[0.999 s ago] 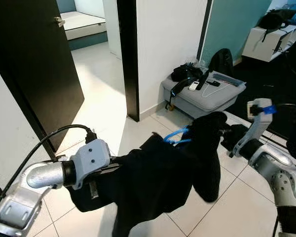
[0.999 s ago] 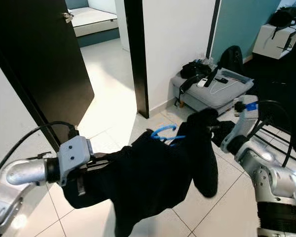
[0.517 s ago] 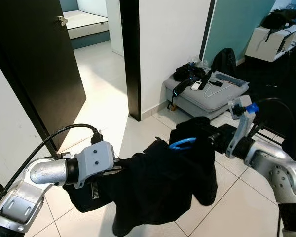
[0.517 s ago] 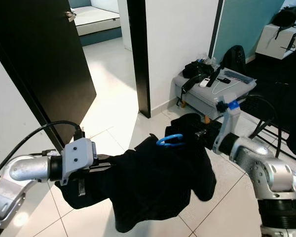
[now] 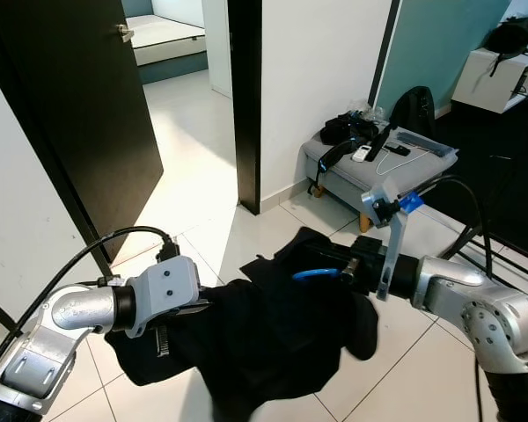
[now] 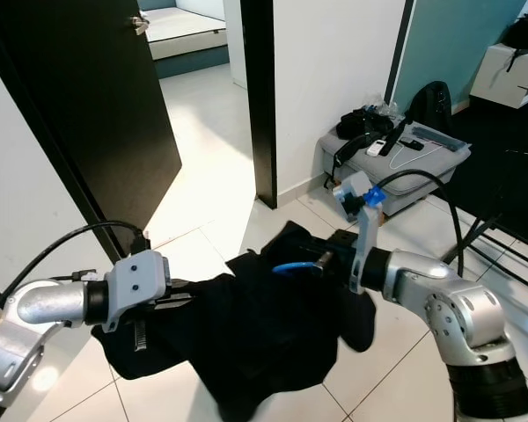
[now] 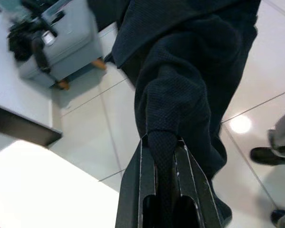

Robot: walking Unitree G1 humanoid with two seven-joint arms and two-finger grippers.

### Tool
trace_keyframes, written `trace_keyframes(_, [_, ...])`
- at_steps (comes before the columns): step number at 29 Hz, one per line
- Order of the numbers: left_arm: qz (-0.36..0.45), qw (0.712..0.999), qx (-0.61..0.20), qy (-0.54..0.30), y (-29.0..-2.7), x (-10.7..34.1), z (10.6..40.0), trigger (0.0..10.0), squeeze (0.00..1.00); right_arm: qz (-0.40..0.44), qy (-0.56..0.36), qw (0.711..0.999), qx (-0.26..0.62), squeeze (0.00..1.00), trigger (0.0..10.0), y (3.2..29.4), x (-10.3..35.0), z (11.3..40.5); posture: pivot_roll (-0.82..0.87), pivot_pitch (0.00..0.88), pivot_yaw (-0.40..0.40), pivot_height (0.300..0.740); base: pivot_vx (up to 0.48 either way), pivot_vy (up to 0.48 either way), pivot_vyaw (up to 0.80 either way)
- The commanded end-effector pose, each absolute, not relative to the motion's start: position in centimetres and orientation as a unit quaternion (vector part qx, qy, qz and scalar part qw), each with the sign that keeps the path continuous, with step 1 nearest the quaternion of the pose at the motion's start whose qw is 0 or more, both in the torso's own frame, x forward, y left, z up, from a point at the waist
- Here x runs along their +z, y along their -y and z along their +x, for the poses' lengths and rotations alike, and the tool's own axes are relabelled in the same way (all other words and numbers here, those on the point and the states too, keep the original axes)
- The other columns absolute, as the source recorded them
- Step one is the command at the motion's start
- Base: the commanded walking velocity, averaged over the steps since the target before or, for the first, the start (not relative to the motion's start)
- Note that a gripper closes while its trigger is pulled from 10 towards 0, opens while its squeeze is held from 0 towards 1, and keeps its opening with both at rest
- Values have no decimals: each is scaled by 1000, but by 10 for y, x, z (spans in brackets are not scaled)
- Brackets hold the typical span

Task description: Hang hanger

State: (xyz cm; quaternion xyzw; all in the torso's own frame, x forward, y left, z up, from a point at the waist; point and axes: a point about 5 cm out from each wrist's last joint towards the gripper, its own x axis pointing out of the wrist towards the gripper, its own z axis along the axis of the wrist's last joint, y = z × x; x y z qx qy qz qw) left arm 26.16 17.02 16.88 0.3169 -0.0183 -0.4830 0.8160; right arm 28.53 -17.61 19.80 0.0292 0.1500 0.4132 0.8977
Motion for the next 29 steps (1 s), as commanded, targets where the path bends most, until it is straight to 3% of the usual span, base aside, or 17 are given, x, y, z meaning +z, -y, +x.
trace_keyframes(1, [321, 836, -445, 27, -179, 173, 267, 10000, 0, 24, -163, 910, 380, 0, 0, 187, 195, 288, -96, 0, 22, 740, 0, 0, 0])
trace_keyframes(8, [275, 890, -360, 53, -183, 175, 280, 10000, 0, 30, -147, 937, 317, 0, 0, 200, 198, 293, -100, 0, 37, 740, 0, 0, 0])
trace_keyframes(10, [198, 919, -330, 81, -169, 176, 283, 10000, 0, 46, -118, 936, 328, 0, 0, 191, 201, 293, -96, 0, 40, 740, 0, 0, 0])
trace_keyframes(14, [158, 929, -324, 86, -159, 172, 282, 10000, 0, 56, -105, 930, 349, 0, 0, 181, 201, 289, -96, 0, 39, 740, 0, 0, 0])
trace_keyframes(17, [96, 929, -346, 88, -134, 162, 276, 10000, 0, 63, -72, 920, 379, 0, 0, 166, 206, 285, -99, 0, 34, 740, 0, 0, 0])
trace_keyframes(21, [80, 927, -355, 87, -122, 157, 273, 10000, 0, 64, -76, 918, 384, 0, 0, 162, 204, 285, -93, 0, 33, 740, 0, 0, 0])
trace_keyframes(29, [70, 933, -341, 96, -121, 162, 278, 10000, 0, 57, -99, 914, 389, 0, 0, 156, 193, 283, -93, 0, 40, 740, 0, 0, 0])
